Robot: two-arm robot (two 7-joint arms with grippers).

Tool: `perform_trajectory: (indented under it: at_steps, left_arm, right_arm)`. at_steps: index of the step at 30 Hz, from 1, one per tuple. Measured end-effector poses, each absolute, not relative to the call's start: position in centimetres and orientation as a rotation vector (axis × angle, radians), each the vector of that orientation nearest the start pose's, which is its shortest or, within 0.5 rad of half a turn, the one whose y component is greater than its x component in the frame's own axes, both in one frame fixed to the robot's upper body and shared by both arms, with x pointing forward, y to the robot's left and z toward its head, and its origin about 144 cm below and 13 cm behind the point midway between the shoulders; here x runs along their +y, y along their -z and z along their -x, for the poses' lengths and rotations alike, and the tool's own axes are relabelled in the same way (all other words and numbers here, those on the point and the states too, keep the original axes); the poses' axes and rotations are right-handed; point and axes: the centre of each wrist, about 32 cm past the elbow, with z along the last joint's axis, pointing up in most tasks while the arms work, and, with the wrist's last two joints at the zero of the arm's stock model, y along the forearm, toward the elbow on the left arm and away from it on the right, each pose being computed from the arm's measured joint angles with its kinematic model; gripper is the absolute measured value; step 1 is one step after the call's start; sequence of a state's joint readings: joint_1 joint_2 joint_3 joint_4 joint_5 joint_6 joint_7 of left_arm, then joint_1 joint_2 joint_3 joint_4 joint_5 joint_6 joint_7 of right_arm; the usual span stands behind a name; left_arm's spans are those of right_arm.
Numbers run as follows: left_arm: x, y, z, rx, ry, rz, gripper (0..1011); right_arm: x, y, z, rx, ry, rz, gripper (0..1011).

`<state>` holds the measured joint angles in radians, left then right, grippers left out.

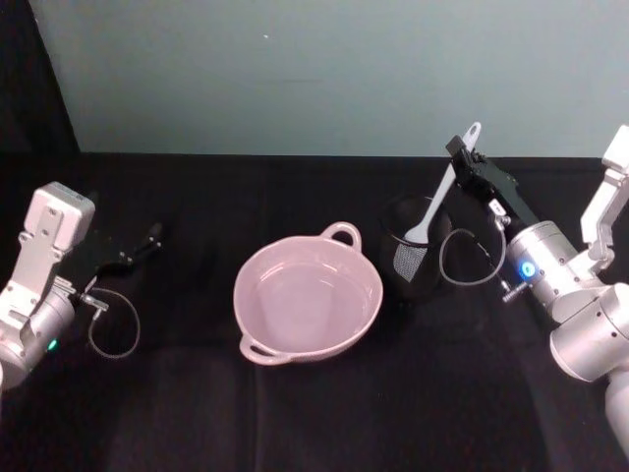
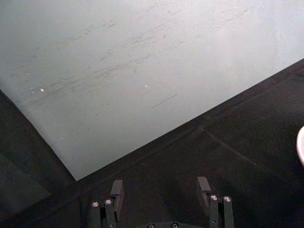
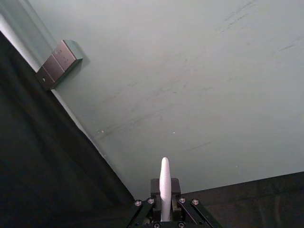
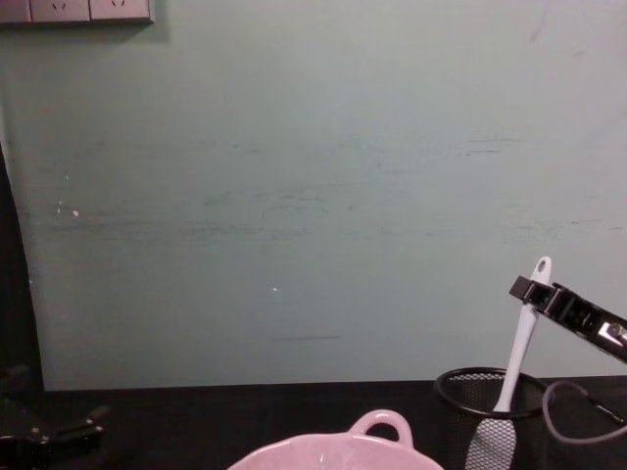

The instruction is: Use the one hand to pick up the spoon and stir the clear water in the bowl.

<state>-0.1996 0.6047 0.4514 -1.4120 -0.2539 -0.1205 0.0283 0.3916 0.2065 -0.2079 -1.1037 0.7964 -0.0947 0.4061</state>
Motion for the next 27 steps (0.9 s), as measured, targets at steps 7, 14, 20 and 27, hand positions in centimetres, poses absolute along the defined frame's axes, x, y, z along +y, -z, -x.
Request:
perform_trajectory:
  at_steps: [7,14,20,27]
  left_arm:
    - [30.97,-113.98,-48.86,-0.285,-1.248,-0.304,1011]
    - [30.97,-113.98,-48.86,-0.285,-1.248,-0.304,1011]
    - [30.97,-113.98,-48.86,-0.285,-1.248,-0.304,1011]
    - [30.97,-113.98,-48.86,-0.285,-1.248,-0.305,1011]
  right_arm:
    - [-26.01,-113.52,-56.39,0.339,1.096,-0.440,121]
    - [-25.95,-113.19,-56.42,0.343,1.091,-0.437,121]
    - [-25.94,-113.22,-56.42,0.342,1.090,-0.437,121]
    - [-25.95,-113.27,-56.43,0.341,1.090,-0.438,221]
